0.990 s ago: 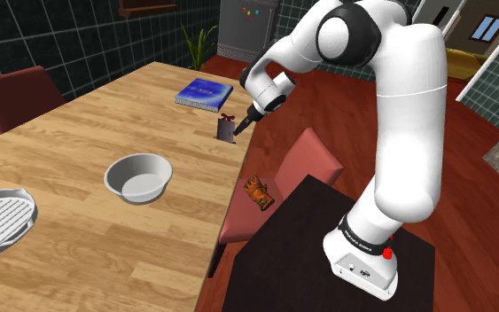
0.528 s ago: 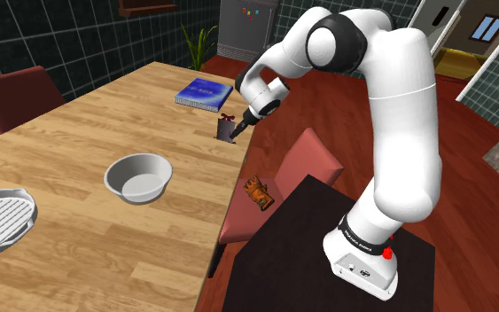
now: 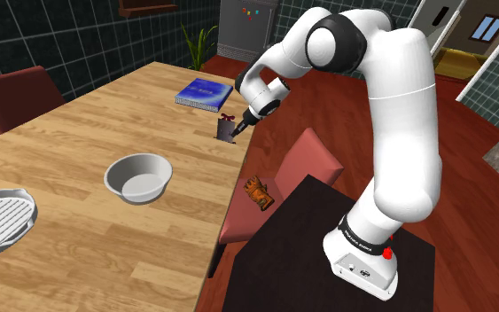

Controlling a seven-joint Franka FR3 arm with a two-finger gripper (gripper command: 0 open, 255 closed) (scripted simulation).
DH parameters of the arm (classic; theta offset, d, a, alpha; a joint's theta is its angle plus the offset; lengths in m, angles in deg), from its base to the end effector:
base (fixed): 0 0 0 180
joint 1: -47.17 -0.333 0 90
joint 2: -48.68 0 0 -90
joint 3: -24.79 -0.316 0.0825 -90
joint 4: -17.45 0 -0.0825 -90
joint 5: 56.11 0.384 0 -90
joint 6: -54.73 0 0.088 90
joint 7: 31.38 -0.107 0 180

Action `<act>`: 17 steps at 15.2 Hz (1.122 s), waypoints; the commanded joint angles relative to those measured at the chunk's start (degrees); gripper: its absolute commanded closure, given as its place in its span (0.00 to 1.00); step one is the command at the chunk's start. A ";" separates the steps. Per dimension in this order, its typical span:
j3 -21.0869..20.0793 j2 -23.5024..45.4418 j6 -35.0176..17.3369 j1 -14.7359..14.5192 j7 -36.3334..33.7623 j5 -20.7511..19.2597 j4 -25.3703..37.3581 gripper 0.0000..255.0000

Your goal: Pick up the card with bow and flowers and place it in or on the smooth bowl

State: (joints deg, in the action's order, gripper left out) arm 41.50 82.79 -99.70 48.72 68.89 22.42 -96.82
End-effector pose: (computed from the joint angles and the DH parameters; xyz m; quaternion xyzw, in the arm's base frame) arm 0.5591 -0.2165 0.1728 -0.9560 -0.1319 -0.2569 0.0513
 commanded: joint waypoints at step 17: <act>3.44 -6.56 1.65 -2.74 -7.84 -8.16 -2.87 1.00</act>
State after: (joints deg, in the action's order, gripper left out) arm 44.45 76.90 -98.38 46.32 62.21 15.46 -99.58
